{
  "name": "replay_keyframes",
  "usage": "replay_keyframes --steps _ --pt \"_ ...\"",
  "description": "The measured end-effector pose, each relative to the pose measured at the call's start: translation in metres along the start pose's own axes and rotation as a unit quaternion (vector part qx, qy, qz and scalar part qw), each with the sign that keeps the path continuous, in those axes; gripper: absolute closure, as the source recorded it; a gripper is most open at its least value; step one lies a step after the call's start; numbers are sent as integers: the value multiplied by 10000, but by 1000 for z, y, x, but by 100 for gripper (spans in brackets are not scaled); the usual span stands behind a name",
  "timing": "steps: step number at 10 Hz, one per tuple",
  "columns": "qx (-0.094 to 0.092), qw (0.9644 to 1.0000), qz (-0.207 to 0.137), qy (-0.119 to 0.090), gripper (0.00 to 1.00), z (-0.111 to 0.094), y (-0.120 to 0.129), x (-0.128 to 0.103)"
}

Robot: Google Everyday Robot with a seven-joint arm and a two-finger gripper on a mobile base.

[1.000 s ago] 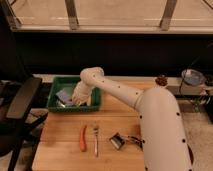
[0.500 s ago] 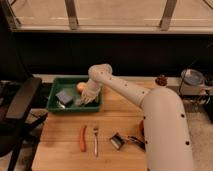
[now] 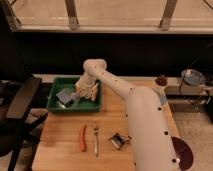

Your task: Wipe tray with towel

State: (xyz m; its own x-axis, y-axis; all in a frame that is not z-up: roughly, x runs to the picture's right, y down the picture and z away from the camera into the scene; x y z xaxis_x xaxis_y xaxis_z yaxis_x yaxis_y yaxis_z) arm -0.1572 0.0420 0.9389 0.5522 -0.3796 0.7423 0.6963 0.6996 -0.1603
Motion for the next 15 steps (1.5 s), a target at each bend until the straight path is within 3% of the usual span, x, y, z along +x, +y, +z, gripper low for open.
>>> replay_keyframes --steps 2,4,8,10,12,15 --pt "-30 9999 1 -110 100 2 10 -18" --pt "-127 9997 163 -137 100 -3 41 -38" --pt "-218 9989 399 111 100 -15 68 -27" --pt "-159 9990 387 168 100 -18 54 -7" --pt "114 9995 291 13 100 -17 27 10" --pt "265 9994 92 -193 100 -10 4 2"
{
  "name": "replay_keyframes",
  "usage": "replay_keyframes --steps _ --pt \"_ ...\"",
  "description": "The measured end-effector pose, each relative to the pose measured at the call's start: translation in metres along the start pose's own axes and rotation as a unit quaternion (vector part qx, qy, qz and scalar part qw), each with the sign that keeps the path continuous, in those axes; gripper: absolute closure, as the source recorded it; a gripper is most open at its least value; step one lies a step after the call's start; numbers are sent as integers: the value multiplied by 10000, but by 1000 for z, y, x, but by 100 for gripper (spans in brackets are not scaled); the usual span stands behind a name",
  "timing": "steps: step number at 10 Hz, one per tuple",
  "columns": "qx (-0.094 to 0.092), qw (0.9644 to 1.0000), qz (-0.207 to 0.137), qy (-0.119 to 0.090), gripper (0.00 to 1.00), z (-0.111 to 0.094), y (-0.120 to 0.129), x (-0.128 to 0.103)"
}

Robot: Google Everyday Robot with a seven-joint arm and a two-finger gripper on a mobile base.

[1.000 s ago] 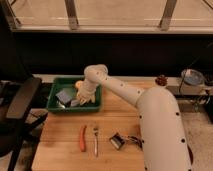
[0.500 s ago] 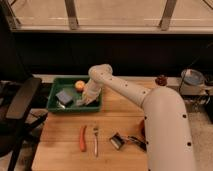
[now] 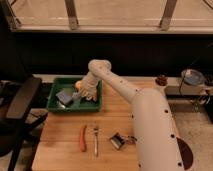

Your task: Wipe tray with towel

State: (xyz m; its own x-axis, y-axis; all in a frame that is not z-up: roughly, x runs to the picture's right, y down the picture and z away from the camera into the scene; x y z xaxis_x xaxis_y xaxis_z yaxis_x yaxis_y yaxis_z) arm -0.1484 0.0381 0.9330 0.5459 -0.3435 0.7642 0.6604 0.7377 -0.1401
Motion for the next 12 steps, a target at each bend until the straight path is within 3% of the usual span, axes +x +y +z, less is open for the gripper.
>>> replay_keyframes --steps 2,4,6,9,11,12 --pt "-43 9999 -103 -84 100 2 5 -22" --pt "-165 9997 -89 -151 100 0 27 -48" --pt "-319 9994 64 -91 100 -8 54 -55" --pt "-441 9986 264 109 100 -22 70 -30" --pt "-478 9983 257 227 100 -26 59 -8" --pt "-482 9983 171 290 100 -26 42 8"
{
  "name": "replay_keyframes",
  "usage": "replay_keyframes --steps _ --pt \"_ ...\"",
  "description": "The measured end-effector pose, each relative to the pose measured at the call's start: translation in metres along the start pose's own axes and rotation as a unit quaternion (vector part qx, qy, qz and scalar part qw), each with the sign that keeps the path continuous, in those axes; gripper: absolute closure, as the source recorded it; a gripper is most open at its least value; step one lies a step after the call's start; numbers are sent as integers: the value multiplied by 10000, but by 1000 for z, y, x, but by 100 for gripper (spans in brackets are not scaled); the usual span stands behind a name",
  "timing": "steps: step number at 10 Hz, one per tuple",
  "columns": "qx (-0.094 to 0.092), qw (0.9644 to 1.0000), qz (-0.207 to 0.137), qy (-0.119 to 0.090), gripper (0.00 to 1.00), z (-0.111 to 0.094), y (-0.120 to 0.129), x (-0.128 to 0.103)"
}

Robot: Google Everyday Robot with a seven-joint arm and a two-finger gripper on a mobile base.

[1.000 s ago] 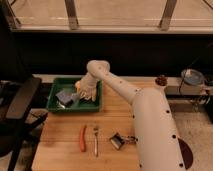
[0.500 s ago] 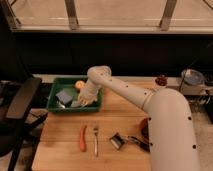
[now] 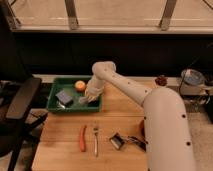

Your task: Wipe tray with towel

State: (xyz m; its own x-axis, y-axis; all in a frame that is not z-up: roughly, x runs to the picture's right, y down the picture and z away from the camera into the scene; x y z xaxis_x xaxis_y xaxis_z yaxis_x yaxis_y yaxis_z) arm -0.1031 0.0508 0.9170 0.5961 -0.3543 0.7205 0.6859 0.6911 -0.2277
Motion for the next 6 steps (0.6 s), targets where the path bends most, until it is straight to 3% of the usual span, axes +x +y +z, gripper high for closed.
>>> replay_keyframes --steps 3,6 --pt "-17 9996 -262 -51 100 6 -33 6" --pt "-161 9988 -437 -170 100 14 -30 -17"
